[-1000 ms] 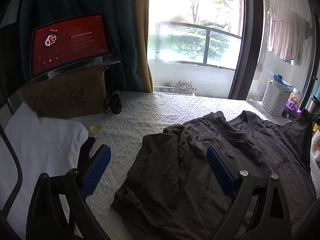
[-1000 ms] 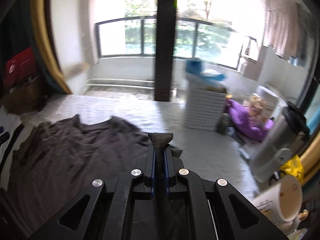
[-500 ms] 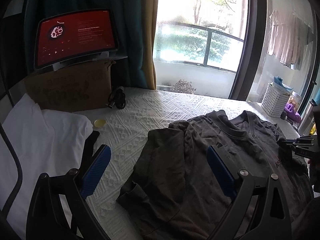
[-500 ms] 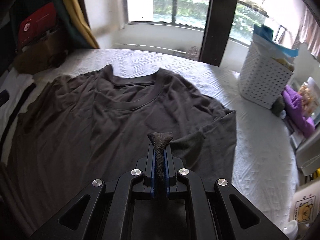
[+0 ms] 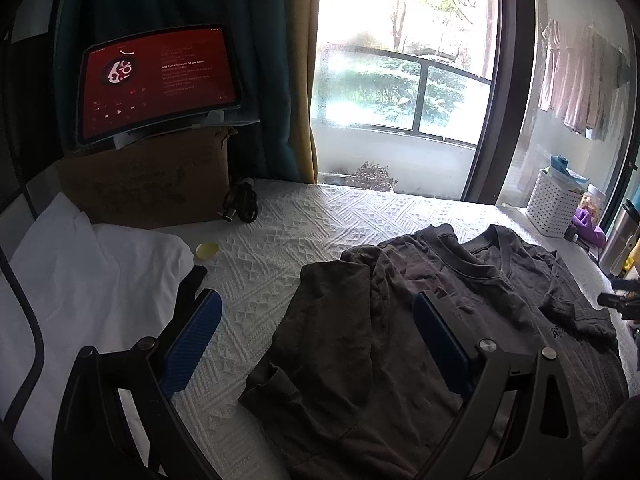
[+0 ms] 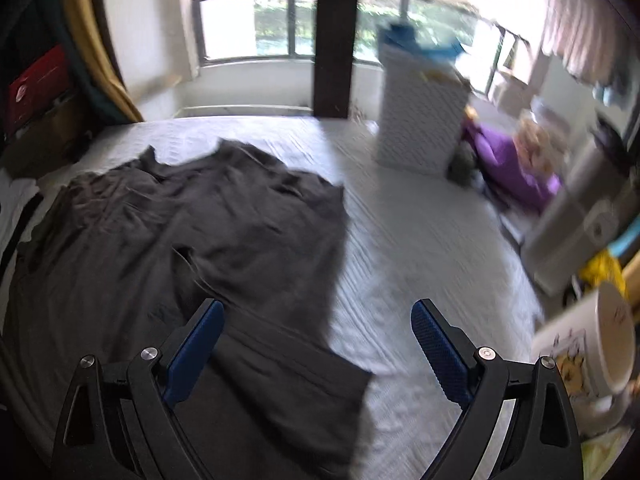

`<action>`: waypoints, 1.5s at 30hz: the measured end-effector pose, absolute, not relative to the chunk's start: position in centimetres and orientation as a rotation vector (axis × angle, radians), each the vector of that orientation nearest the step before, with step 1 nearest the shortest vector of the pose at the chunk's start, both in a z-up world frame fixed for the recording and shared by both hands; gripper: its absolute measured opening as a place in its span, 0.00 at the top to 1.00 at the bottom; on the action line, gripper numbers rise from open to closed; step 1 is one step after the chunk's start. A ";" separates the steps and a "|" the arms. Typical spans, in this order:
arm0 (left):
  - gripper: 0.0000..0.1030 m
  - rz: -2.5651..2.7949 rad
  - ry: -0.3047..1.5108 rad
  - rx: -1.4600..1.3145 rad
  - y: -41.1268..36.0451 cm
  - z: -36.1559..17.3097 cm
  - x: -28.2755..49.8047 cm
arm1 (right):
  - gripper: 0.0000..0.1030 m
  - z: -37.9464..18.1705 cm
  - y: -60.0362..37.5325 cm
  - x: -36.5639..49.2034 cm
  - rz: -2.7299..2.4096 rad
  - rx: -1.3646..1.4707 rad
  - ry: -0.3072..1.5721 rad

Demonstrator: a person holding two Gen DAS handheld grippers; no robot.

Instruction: Fold small clothes

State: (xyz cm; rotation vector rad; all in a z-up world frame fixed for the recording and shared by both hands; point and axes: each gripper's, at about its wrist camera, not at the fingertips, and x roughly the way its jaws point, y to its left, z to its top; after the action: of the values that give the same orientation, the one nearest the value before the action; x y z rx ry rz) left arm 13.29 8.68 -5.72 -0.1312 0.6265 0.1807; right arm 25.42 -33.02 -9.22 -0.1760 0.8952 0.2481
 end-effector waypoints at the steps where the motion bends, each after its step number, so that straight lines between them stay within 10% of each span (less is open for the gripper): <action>1: 0.07 0.181 0.628 -0.128 8.6 -5.7 13.3 | 0.07 -9.6 -33.5 25.3 0.256 -0.160 0.904; 5: 0.07 0.185 0.630 -0.120 8.4 -5.6 13.1 | 0.10 -11.4 -34.3 24.4 0.269 -0.130 0.960; 7: 0.07 0.187 0.628 -0.117 8.3 -5.4 13.0 | 0.46 -11.9 -34.6 23.9 0.293 -0.114 0.973; 12: 0.07 0.187 0.633 -0.117 8.2 -5.4 12.9 | 0.87 -11.3 -34.8 22.5 0.307 -0.095 0.932; 23: 0.07 0.210 0.675 -0.134 9.4 -6.2 13.1 | 0.89 -8.3 -30.8 18.8 0.498 -0.183 0.831; 35: 0.07 0.183 0.782 -0.062 11.5 -9.3 18.5 | 0.84 -10.8 -27.6 18.6 0.568 -0.204 0.927; 38: 0.07 0.123 0.818 -0.075 11.5 -10.3 19.9 | 0.14 -9.2 -28.0 19.6 0.525 -0.165 0.875; 45: 0.21 0.041 0.917 -0.029 10.8 -13.0 23.0 | 0.07 -8.8 -28.0 22.4 0.417 -0.131 0.851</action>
State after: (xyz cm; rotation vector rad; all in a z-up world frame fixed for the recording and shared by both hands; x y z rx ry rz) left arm 23.00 10.84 -12.98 -0.0294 0.9167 0.0412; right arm 22.42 -27.98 -8.77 -0.1311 0.8511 0.4170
